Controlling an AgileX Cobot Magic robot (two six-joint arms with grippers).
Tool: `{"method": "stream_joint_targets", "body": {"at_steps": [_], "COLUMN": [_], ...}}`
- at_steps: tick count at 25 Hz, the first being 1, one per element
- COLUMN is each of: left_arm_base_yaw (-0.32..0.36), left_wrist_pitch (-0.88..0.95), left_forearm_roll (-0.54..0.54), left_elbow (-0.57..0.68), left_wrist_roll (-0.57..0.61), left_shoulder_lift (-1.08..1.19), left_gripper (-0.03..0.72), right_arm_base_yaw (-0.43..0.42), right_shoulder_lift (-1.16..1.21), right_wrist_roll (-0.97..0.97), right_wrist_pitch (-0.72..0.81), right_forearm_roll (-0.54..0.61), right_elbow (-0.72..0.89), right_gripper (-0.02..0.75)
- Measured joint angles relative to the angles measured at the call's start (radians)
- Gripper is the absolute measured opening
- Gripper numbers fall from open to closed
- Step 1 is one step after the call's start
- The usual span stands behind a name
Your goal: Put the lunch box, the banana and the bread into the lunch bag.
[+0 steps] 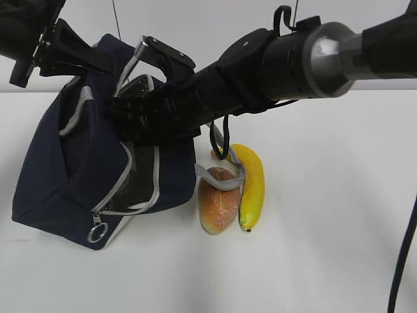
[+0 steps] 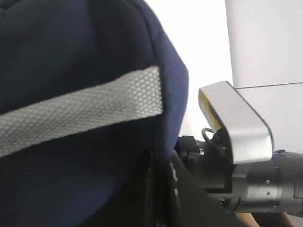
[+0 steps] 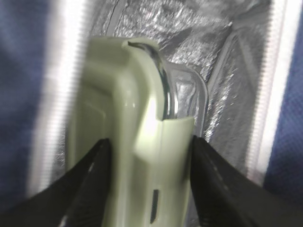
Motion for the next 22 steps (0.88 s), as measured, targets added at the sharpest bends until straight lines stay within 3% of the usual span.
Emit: {"method": "stream_joint_targets", "body": {"at_steps": [6, 10, 17, 22], "left_arm_base_yaw": [0.0, 0.002, 0.024, 0.067], "left_wrist_pitch": [-0.001, -0.001, 0.023, 0.062], "left_forearm_roll": [0.004, 0.017, 0.015, 0.048], "left_elbow": [0.0, 0.0, 0.0, 0.0], "left_wrist_roll": [0.0, 0.0, 0.0, 0.0], "left_shoulder_lift": [0.0, 0.0, 0.0, 0.0], "left_gripper": [-0.013, -0.013, -0.013, -0.013], "right_arm_base_yaw": [0.0, 0.0, -0.012, -0.079], "right_shoulder_lift": [0.01, 0.007, -0.047, -0.12], "right_wrist_roll": [-0.019, -0.051, -0.058, -0.002], "right_wrist_pitch": [-0.004, -0.004, 0.021, 0.174], "right_forearm_roll": [0.012, 0.005, -0.15, -0.295], "right_elbow": [-0.001, -0.006, -0.019, -0.055], "right_gripper": [0.442, 0.534, 0.583, 0.586]}}
